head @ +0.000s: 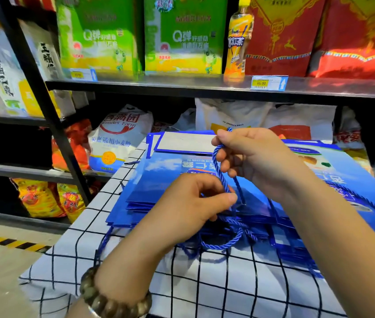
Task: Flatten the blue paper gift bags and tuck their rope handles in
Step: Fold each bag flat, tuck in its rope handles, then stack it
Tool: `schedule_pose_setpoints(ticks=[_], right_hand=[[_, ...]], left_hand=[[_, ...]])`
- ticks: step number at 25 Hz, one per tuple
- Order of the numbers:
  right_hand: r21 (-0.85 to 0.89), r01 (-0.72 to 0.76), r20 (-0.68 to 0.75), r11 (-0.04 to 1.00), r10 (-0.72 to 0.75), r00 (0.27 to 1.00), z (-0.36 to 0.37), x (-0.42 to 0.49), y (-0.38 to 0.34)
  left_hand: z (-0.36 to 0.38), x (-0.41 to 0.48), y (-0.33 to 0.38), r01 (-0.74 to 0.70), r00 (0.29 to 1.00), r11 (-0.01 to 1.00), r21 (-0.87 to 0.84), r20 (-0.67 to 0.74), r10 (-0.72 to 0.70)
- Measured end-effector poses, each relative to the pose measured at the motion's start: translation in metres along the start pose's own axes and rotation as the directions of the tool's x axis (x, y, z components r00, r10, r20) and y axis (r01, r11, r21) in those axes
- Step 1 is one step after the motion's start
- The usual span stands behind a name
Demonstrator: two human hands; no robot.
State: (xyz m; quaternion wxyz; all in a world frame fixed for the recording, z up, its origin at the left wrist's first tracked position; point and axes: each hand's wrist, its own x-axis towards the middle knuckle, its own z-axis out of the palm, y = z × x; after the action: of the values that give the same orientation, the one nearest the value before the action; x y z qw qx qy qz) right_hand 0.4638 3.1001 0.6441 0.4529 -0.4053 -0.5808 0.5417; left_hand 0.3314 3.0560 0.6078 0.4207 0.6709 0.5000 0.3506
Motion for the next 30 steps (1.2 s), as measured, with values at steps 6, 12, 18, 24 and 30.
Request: schedule_pose_setpoints(ticks=[6, 12, 18, 24, 30], right_hand=[[-0.396, 0.028, 0.185, 0.918, 0.05, 0.981, -0.019, -0.026, 0.006], [-0.434, 0.065, 0.411, 0.899, 0.133, 0.902, -0.019, -0.032, 0.016], [-0.494, 0.088, 0.335, 0.865, 0.096, 0.937, -0.006, -0.033, 0.012], [-0.378, 0.051, 0.129, 0.924, -0.002, 0.992, 0.021, -0.011, 0.018], [-0.3, -0.021, 0.019, 0.954, 0.028, 0.999, 0.038, 0.017, 0.039]], left_hand=[[-0.012, 0.004, 0.017, -0.011, 0.999, 0.898, -0.441, -0.04, -0.008], [-0.02, 0.012, 0.024, -0.077, 0.989, 0.883, -0.464, -0.146, 0.01], [-0.035, 0.01, 0.02, -0.093, 0.984, 0.937, -0.337, -0.173, 0.035], [-0.045, 0.011, 0.009, -0.149, 0.95, 0.986, -0.071, -0.288, 0.123], [-0.087, -0.006, -0.036, 0.075, 0.996, 0.706, 0.704, -0.079, -0.027]])
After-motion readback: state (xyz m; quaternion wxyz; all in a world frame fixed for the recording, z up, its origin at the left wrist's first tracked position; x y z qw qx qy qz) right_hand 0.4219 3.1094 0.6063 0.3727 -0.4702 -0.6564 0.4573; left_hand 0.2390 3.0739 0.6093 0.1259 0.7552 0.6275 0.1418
